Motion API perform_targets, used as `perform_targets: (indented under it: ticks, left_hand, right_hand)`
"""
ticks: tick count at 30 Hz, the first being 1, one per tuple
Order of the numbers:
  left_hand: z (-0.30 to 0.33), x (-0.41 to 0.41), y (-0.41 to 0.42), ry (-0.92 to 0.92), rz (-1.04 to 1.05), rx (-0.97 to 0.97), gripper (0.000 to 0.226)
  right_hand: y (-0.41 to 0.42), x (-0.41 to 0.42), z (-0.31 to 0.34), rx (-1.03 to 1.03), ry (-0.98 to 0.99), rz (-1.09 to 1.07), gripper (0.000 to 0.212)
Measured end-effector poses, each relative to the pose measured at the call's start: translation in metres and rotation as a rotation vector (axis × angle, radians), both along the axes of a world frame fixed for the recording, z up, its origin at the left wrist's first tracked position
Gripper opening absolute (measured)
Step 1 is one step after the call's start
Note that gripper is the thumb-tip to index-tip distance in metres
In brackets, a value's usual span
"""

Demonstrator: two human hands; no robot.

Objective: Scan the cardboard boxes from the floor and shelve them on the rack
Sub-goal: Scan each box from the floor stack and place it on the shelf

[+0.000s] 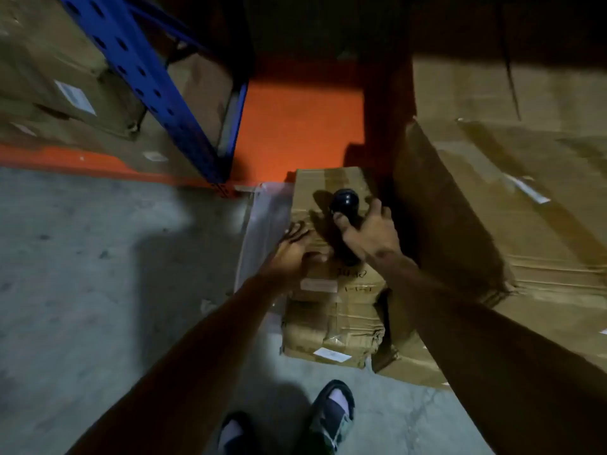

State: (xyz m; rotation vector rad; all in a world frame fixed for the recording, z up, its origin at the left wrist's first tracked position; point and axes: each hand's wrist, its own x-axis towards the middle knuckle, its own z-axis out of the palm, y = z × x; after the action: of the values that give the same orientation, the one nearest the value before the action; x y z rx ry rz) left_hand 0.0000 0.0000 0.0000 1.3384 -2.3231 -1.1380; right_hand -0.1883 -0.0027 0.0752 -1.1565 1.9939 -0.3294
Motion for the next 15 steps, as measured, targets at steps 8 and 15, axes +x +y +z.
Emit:
perform_targets:
  ticks: [8,15]
  left_hand:
    - [-0.025,0.003,0.012,-0.105,0.055,-0.074,0.05]
    - [-0.021,0.004,0.022,-0.122,-0.003,-0.175,0.052]
  right_hand:
    - [-0.025,0.002,-0.034,0.085,-0.05,-0.041,0.072]
    - [0.029,-0.013,-0.018,-0.025,-0.449,-0.39,0.067]
